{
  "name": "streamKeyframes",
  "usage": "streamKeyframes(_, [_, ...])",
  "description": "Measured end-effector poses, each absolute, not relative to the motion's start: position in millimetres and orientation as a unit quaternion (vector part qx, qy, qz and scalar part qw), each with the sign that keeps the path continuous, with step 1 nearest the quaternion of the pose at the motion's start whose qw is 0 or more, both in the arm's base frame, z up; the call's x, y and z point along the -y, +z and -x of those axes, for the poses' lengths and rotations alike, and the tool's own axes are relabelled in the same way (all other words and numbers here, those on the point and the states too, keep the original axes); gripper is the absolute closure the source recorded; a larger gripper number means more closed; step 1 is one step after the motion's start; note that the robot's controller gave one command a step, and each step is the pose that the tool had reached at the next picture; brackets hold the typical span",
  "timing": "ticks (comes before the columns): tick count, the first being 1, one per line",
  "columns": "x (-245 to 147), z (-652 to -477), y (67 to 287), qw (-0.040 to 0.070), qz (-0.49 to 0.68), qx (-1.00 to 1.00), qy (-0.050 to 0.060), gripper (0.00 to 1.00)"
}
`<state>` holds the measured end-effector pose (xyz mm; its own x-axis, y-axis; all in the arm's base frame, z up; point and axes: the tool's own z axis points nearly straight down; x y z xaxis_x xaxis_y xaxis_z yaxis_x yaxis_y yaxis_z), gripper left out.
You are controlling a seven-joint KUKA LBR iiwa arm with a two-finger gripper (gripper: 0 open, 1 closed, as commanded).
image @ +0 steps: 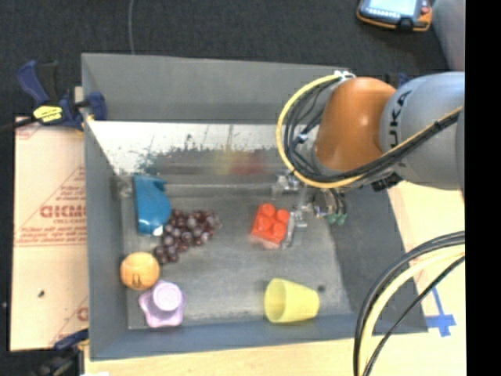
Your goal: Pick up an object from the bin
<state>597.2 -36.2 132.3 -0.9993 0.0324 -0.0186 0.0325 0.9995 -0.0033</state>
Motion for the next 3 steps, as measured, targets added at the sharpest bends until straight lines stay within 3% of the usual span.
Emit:
streamKeyframes(1, [62,-596.8,71,0.004,-0.013,-1.000,-0.002,0.00])
streamKeyframes(2, [25,-595.4,71,0.013,-0.036,-0.999,0.000,0.00])
streamKeyframes(3, [61,-606.5,72,0.010,-0.011,-1.000,-0.003,0.00])
